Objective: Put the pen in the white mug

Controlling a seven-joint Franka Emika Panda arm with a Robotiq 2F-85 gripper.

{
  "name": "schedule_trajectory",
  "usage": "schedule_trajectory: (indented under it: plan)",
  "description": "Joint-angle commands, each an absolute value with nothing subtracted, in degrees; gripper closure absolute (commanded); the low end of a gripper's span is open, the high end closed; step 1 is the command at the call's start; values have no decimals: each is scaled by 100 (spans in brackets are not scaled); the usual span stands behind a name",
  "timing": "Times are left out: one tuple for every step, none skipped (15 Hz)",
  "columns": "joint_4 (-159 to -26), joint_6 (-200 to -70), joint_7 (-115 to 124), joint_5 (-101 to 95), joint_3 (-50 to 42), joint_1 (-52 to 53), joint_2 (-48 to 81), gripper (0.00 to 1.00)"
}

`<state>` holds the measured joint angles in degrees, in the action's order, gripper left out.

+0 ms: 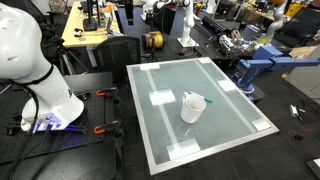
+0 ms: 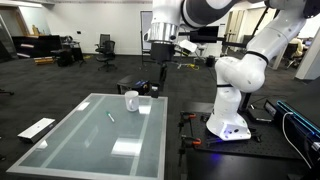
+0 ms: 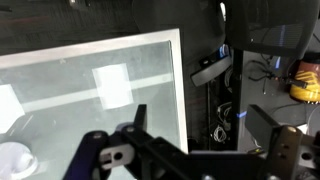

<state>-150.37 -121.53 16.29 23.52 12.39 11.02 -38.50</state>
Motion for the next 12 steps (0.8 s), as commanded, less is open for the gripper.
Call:
schedule_trajectory:
  plan:
    - [-14867,-12934,1918,2075,1420,818,-3540,0]
    - [-14833,-13157,2007,1974,1425,734,-3458,0]
    - [-14806,-13374,2095,1863,1425,658,-3378,0]
    - [-14774,-13572,2209,1740,1430,571,-3291,0]
    - [-14743,-13758,2296,1629,1422,486,-3207,0]
    - [-14715,-13966,2416,1498,1430,377,-3120,0]
    - [-14681,-14138,2532,1375,1437,277,-3033,0]
    - [-14659,-14375,2712,1234,1467,140,-2941,0]
    - [-14622,-14543,2873,1104,1481,21,-2840,0]
    - [-14579,-14682,3058,967,1499,-110,-2740,0]
    - [-14544,-14811,3262,812,1534,-254,-2648,0]
    - [-14508,-14919,3486,667,1572,-407,-2556,0]
